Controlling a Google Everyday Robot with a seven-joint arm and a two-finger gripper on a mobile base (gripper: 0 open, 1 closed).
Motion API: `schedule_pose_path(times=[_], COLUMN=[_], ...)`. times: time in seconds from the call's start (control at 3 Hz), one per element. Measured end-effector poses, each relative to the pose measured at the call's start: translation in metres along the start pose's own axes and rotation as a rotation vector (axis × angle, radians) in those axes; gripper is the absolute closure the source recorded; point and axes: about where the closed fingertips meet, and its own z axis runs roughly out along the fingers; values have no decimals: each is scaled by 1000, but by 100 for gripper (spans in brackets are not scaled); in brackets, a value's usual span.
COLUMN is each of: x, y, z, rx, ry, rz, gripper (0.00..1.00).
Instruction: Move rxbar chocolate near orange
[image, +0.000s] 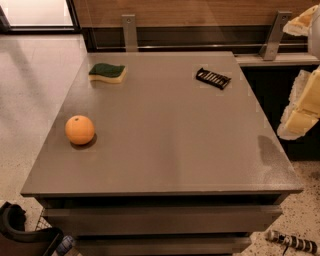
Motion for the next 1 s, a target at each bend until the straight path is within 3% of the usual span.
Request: schedule_pose_path(times=[0.67, 1.0], x=[-3, -1], y=[-12, -32], z=[0, 9], rx=[28, 67], ry=[-18, -65], rz=[18, 80], gripper=[0, 0])
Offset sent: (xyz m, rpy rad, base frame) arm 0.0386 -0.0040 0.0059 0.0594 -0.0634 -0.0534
